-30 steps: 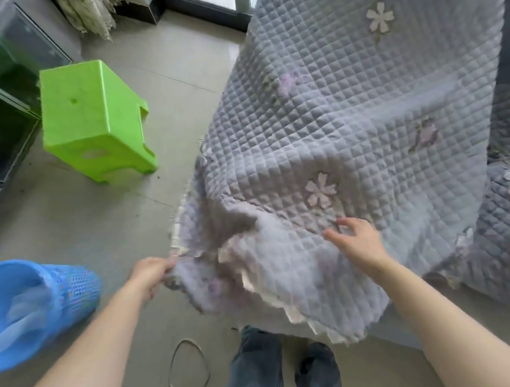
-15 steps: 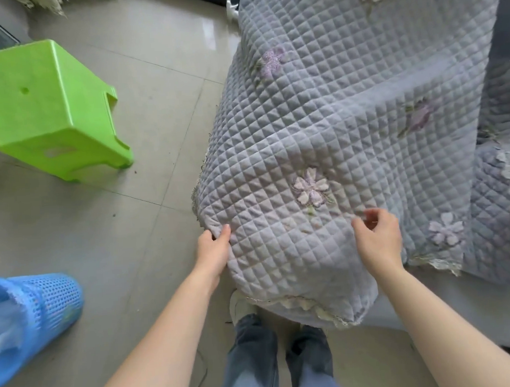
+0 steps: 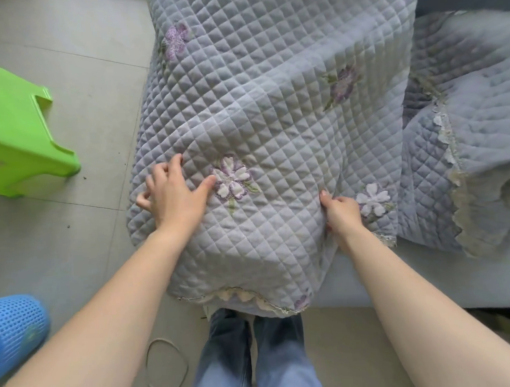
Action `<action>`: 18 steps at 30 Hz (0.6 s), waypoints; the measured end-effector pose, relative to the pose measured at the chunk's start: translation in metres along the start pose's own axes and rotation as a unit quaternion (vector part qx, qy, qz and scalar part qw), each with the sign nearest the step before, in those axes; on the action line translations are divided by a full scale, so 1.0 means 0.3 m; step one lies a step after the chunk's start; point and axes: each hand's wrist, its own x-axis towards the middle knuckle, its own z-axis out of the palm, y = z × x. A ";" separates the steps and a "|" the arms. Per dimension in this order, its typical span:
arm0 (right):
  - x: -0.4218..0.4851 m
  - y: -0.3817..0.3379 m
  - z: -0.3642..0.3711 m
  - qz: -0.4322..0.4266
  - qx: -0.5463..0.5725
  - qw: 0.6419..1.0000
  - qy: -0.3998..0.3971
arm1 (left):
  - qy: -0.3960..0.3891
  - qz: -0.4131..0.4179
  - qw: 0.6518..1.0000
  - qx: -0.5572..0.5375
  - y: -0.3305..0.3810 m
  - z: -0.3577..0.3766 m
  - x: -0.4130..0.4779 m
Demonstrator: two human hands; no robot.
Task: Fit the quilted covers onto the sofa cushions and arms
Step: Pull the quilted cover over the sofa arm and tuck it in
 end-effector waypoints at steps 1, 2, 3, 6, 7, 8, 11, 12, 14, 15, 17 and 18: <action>0.020 0.000 -0.018 -0.017 -0.026 0.999 -0.018 | 0.017 -0.008 1.000 0.014 0.032 0.016 0.016; 0.033 -0.004 -0.028 -0.034 -0.066 0.997 -0.035 | 0.040 -0.014 0.999 0.020 0.046 0.019 0.033; 0.046 -0.010 -0.040 -0.048 -0.107 0.992 -0.047 | 0.059 -0.010 0.998 0.030 0.058 0.023 0.046; 0.069 -0.056 -0.057 -0.089 -0.163 0.982 -0.018 | 0.065 0.024 0.996 0.055 0.066 0.003 0.067; 0.075 -0.082 -0.062 -0.101 -0.156 0.983 0.001 | 0.065 0.029 0.997 0.044 0.069 -0.009 0.068; 0.088 -0.115 -0.069 -0.114 -0.148 0.982 0.019 | 0.069 0.030 0.997 0.021 0.085 -0.023 0.068; 0.145 -0.227 -0.088 -0.161 -0.135 0.973 0.091 | 0.109 0.042 0.992 -0.053 0.157 -0.059 0.073; 0.173 -0.271 -0.093 -0.179 -0.120 0.969 0.120 | 0.130 0.051 0.988 -0.070 0.190 -0.064 0.085; 0.253 -0.358 -0.105 -0.211 -0.105 0.959 0.158 | 0.168 0.067 0.978 -0.100 0.262 -0.058 0.131; 0.292 -0.397 -0.117 -0.219 -0.122 0.956 0.154 | 0.176 0.069 0.976 -0.110 0.296 -0.049 0.165; 0.345 -0.429 -0.127 -0.227 -0.189 0.949 0.108 | 0.160 0.047 0.980 -0.107 0.341 -0.019 0.233; 0.352 -0.424 -0.130 -0.242 -0.227 0.940 0.080 | 0.143 0.027 0.985 -0.096 0.351 -0.001 0.256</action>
